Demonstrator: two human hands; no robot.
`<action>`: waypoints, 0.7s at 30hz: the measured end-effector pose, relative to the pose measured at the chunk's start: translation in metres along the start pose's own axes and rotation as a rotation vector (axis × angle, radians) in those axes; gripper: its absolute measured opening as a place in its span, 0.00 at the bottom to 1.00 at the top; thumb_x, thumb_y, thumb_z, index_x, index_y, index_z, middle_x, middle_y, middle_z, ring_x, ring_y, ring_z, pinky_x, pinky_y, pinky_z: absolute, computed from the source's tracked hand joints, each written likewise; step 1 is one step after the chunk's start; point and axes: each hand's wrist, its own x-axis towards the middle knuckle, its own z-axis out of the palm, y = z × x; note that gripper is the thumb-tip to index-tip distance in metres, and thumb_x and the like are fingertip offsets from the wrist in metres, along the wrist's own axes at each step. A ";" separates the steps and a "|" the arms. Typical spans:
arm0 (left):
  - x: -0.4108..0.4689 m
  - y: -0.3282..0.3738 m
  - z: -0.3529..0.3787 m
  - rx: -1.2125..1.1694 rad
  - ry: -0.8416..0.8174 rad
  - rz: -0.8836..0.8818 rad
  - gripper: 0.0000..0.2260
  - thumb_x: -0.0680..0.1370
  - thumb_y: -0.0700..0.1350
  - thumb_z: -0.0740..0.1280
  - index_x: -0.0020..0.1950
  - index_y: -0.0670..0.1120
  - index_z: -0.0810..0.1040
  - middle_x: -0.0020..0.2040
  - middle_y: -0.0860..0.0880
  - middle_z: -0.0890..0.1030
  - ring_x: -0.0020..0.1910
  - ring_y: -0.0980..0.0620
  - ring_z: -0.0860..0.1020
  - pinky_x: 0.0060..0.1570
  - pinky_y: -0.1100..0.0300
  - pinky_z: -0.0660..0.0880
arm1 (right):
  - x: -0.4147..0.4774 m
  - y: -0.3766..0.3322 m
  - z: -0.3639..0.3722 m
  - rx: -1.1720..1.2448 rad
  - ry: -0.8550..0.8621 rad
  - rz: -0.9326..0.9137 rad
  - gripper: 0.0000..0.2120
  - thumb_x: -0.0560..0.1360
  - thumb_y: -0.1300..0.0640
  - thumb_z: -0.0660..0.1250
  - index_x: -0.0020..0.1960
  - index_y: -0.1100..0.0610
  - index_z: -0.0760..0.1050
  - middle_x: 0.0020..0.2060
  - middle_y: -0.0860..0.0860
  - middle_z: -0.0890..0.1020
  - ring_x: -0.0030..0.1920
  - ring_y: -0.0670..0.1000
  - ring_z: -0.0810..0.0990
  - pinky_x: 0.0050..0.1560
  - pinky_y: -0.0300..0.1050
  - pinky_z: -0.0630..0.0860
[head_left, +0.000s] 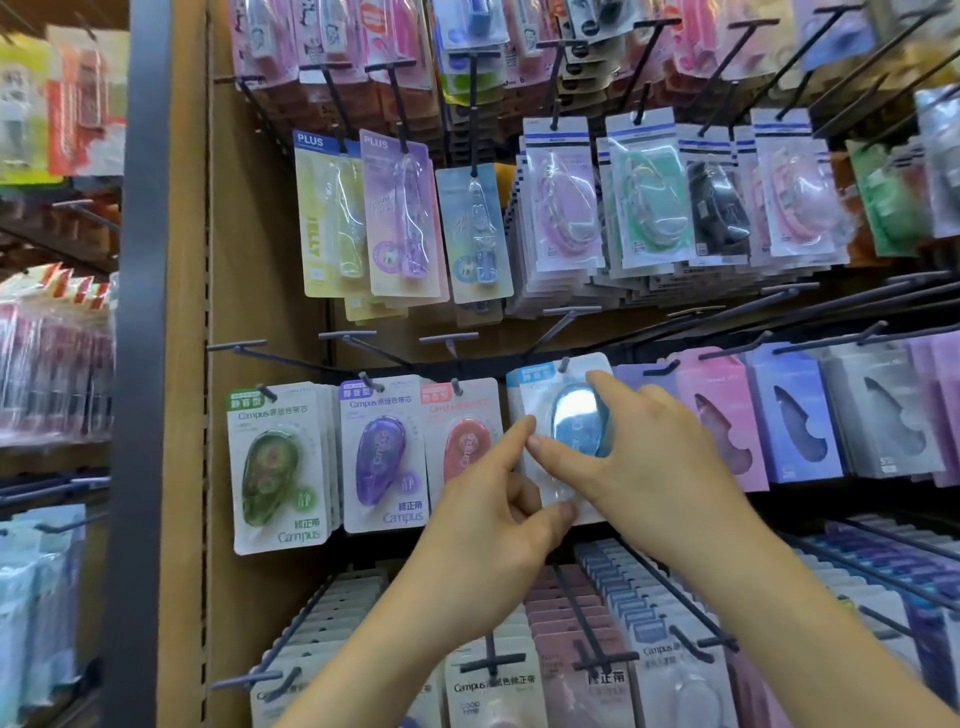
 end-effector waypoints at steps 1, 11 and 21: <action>0.002 0.000 -0.002 0.035 -0.009 -0.013 0.33 0.78 0.43 0.69 0.78 0.56 0.57 0.30 0.55 0.74 0.32 0.57 0.75 0.41 0.57 0.75 | 0.001 0.000 0.000 -0.011 -0.021 0.005 0.30 0.71 0.32 0.63 0.66 0.48 0.67 0.49 0.50 0.72 0.49 0.52 0.70 0.45 0.45 0.63; 0.014 -0.005 0.002 0.548 -0.025 -0.022 0.35 0.80 0.47 0.64 0.80 0.55 0.47 0.50 0.45 0.81 0.51 0.45 0.78 0.53 0.48 0.75 | 0.007 -0.002 0.015 -0.230 -0.030 0.034 0.33 0.72 0.33 0.63 0.71 0.49 0.62 0.57 0.54 0.68 0.60 0.57 0.72 0.50 0.49 0.72; 0.007 -0.036 -0.040 1.203 0.195 0.196 0.40 0.67 0.56 0.76 0.75 0.57 0.62 0.74 0.43 0.66 0.72 0.41 0.65 0.67 0.46 0.68 | 0.013 -0.002 0.041 -0.282 0.025 0.064 0.31 0.76 0.42 0.65 0.73 0.49 0.55 0.59 0.55 0.66 0.53 0.59 0.77 0.43 0.47 0.67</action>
